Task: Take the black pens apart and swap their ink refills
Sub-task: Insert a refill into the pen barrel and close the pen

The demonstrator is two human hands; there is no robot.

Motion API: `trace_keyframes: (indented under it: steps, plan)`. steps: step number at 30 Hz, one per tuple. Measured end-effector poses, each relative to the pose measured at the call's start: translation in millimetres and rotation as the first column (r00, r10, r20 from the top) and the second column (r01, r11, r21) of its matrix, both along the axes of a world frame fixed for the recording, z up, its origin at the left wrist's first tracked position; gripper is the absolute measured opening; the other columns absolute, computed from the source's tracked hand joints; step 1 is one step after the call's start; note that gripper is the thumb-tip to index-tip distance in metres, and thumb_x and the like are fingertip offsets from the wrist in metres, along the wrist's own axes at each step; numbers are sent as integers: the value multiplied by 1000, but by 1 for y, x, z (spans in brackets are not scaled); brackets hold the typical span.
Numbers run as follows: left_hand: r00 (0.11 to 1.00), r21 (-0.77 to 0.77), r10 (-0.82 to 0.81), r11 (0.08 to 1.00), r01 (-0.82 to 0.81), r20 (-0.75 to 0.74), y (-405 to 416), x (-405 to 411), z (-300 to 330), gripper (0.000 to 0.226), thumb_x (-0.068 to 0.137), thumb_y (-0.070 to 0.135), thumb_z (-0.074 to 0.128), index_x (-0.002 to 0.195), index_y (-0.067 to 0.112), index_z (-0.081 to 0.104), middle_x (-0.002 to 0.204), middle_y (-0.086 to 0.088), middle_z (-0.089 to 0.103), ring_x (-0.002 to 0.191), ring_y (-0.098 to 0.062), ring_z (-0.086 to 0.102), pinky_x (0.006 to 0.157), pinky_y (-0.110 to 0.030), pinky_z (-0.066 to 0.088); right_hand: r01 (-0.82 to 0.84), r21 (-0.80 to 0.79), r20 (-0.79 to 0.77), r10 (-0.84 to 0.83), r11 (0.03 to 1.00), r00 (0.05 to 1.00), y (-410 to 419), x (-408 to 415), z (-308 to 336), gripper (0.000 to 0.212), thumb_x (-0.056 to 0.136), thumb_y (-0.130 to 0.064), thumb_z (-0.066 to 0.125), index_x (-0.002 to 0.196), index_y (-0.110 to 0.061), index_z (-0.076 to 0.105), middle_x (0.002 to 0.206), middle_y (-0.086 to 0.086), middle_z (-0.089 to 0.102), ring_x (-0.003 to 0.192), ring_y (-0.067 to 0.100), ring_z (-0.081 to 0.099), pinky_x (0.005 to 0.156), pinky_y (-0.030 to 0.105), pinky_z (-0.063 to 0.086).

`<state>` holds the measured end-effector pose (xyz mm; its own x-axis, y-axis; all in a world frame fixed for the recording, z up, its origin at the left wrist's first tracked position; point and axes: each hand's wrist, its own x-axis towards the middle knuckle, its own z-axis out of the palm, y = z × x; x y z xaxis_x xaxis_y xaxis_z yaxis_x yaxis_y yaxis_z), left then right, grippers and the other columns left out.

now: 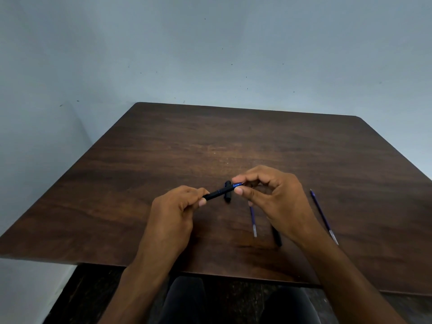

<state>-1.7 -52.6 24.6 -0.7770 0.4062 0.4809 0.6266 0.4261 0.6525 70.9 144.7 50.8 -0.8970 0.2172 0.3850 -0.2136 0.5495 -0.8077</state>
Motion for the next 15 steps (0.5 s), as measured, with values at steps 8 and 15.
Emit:
trace_keyframes:
  steps: [8, 15]
  plan:
    - [1000, 24, 29, 999, -29, 2, 1, 1, 0, 17, 82, 4, 71, 95, 14, 78, 91, 7, 74, 88, 1, 64, 82, -2, 41, -23, -27, -28, 23, 999, 999, 1, -2, 2, 9, 80, -10, 80, 89, -12, 82, 79, -1, 76, 56, 5, 62, 57, 25, 57]
    - [998, 28, 61, 998, -61, 9, -3, -1, -3, 20, 83, 7, 72, 96, 21, 78, 87, 13, 71, 88, 0, 62, 75, -9, 45, 8, -80, 22, -7, 997, 1000, -2, -6, 3, 10, 78, -14, 82, 88, -15, 82, 73, -5, 75, 55, 2, 60, 57, 21, 54]
